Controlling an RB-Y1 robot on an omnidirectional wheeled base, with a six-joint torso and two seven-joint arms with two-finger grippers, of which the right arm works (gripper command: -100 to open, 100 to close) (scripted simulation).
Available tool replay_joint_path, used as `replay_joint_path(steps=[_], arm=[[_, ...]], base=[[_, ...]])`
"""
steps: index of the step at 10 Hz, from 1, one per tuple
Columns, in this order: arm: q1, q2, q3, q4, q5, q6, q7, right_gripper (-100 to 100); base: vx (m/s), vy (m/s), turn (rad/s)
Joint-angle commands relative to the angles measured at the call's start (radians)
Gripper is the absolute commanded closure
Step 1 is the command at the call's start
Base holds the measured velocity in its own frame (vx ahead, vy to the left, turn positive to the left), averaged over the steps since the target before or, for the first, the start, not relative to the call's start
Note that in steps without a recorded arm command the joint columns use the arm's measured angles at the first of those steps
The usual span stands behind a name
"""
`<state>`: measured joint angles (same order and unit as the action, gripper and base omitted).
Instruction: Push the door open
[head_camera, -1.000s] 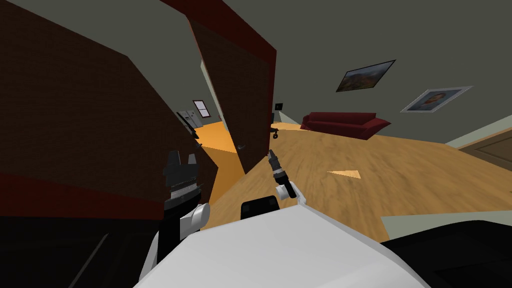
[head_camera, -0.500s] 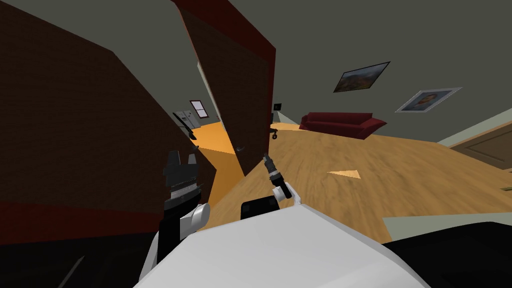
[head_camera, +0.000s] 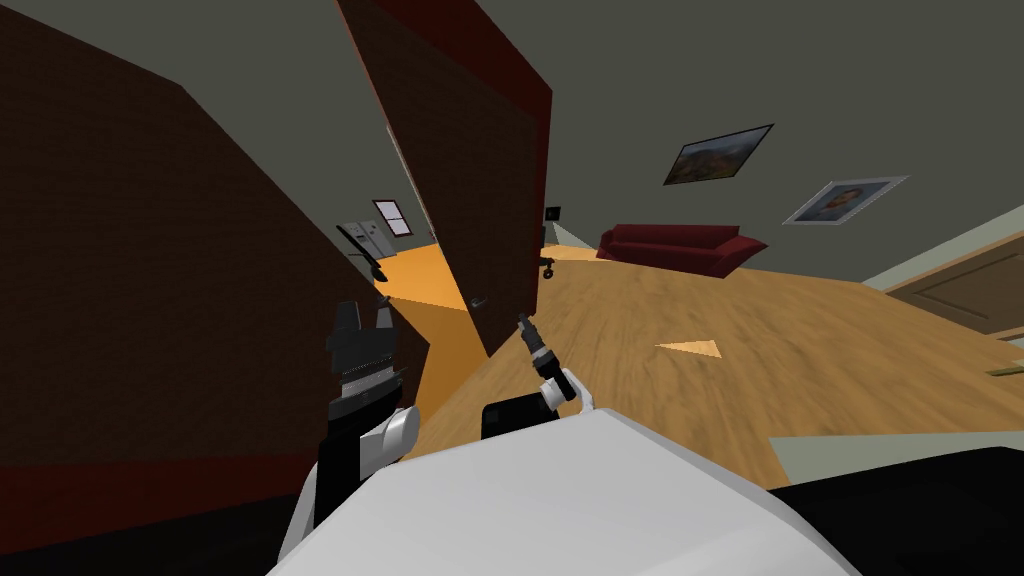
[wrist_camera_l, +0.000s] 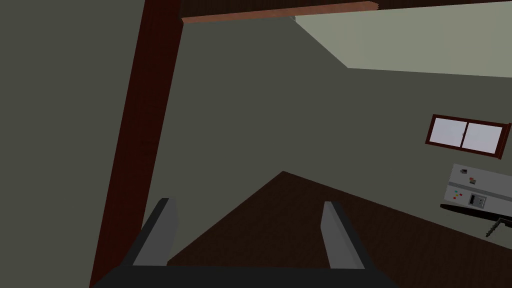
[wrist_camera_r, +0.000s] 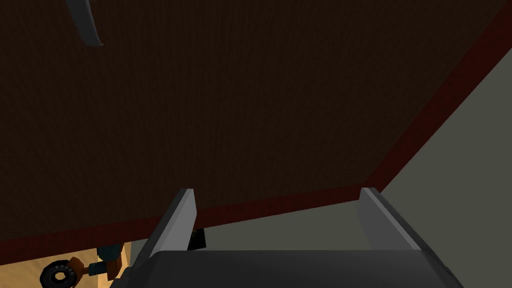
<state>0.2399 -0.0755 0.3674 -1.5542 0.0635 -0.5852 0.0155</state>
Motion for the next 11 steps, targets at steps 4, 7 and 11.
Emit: replay_joint_path(steps=[4,7,11], arm=[[-0.045,-0.012,0.067,0.113,-0.009,-0.024,-0.021,-100],[-0.071,-0.017,0.111,0.185,-0.014,-0.042,-0.032,-100],[-0.103,-0.022,0.167,0.277,-0.020,-0.065,-0.046,-100]], base=[[0.093,0.016,-0.041],[0.097,0.021,-0.043],[0.098,0.014,-0.038]])
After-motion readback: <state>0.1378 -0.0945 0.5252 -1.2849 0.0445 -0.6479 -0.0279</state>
